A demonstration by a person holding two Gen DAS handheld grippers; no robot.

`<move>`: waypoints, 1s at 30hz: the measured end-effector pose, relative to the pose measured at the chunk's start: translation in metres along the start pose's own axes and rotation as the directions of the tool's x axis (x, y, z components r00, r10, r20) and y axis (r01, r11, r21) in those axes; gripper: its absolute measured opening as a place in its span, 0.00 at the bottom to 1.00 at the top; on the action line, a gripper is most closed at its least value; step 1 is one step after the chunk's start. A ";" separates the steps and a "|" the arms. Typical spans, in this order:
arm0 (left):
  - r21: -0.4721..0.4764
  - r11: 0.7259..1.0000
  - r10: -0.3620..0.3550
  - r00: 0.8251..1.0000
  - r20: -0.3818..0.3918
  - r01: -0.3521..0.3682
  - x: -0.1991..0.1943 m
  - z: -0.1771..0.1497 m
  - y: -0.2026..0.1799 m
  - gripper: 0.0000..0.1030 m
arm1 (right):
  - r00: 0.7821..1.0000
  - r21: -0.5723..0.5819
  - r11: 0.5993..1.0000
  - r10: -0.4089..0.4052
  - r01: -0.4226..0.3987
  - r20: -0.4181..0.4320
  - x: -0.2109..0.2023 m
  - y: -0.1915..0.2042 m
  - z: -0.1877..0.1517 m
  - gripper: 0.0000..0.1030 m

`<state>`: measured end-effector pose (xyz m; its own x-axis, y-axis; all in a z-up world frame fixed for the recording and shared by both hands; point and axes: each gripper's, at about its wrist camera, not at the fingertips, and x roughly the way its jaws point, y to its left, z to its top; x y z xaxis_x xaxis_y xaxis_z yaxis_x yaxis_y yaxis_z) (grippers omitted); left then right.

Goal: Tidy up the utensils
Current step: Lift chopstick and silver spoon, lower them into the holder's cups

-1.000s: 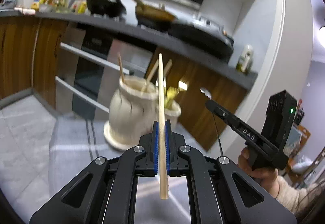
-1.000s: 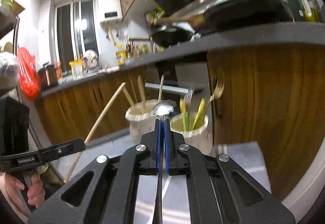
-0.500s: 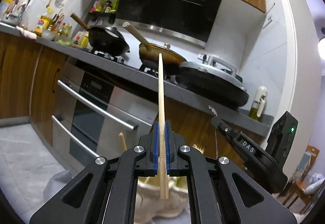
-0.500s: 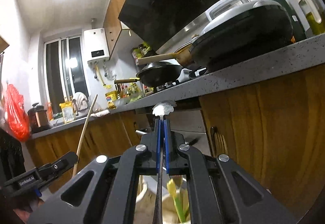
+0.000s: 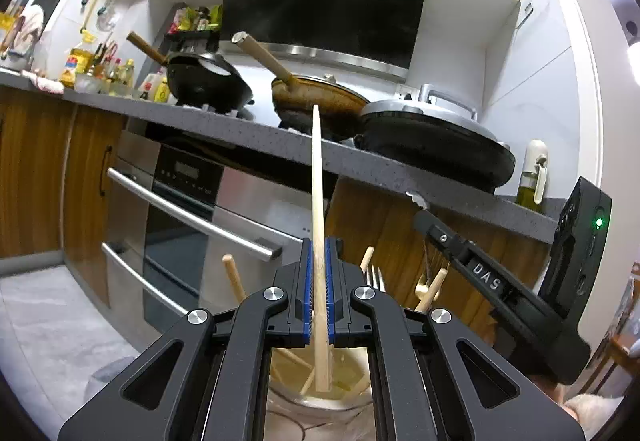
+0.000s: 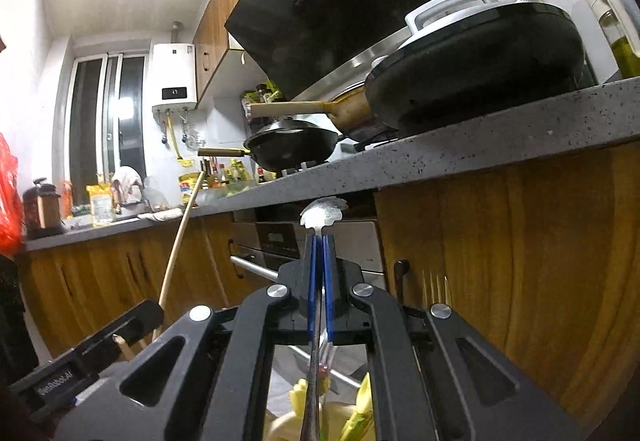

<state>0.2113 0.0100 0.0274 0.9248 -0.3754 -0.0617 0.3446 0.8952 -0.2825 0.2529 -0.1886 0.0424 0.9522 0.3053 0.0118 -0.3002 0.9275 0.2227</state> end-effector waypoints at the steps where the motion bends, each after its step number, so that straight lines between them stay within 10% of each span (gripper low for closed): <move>1: 0.002 1.000 -0.003 1.000 -0.002 0.003 0.000 -0.002 0.000 0.06 | 1.000 -0.007 1.000 -0.011 0.011 0.007 0.000 0.001 -0.001 0.03; 30: 0.111 0.992 0.062 0.994 -0.091 -0.051 -0.033 -0.024 -0.002 0.06 | 0.986 -0.109 0.994 -0.010 -0.009 -0.165 -0.056 0.002 -0.028 0.02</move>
<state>0.1758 0.0144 0.0069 0.9257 -0.3398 -0.1662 0.3124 0.9345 -0.1706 0.1970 -0.1978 0.0148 0.9325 0.3278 -0.1517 -0.3128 0.9429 0.1147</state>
